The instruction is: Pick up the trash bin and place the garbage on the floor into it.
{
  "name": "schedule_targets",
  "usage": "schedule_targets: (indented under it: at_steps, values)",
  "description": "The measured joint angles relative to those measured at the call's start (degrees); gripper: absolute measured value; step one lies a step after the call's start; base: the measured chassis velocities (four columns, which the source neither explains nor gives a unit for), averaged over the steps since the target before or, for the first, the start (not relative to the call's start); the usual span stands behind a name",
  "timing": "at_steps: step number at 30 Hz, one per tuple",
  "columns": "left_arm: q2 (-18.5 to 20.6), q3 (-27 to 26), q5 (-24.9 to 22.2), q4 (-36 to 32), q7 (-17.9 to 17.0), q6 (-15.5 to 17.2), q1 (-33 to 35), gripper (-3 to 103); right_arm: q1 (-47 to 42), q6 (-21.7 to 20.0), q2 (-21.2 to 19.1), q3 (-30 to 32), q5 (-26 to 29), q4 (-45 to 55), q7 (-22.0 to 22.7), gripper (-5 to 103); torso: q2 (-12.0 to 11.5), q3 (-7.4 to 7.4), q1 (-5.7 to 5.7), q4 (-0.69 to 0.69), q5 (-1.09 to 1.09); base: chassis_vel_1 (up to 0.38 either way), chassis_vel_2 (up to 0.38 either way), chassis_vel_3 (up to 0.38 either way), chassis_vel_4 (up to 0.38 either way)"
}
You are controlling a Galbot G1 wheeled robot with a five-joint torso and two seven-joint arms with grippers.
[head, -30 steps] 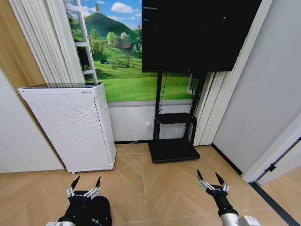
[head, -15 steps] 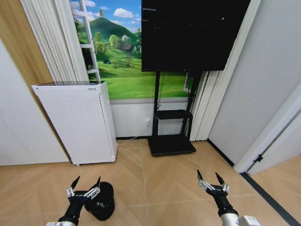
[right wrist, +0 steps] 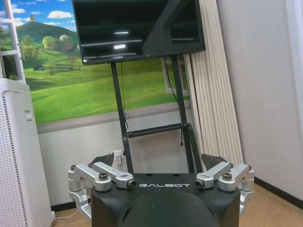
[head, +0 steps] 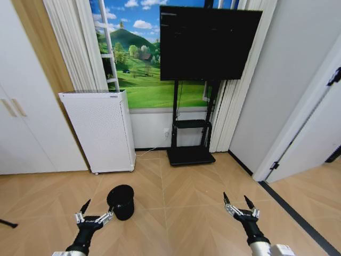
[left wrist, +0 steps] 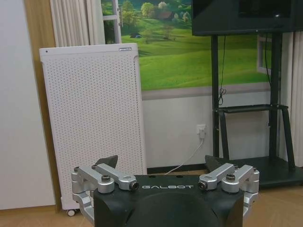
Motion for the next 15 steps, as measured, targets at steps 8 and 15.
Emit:
schedule_targets:
  at_steps: [8,15]
  values:
    - [0.00,0.00,0.00,-0.01,-0.01,0.00,-0.01,100,0.02,0.00,0.00,-0.01,0.00,0.00,0.00,100,-0.06,0.00,0.00,0.00,0.07,0.355,-0.343,-0.367,0.341]
    - [-0.01,0.00,0.00,-0.02,-0.03,0.01,0.01,100,0.01,-0.01,0.00,-0.01,0.00,-0.01,0.00,100,-0.06,0.00,0.00,0.02,0.07,0.351,-0.354,-0.343,0.330]
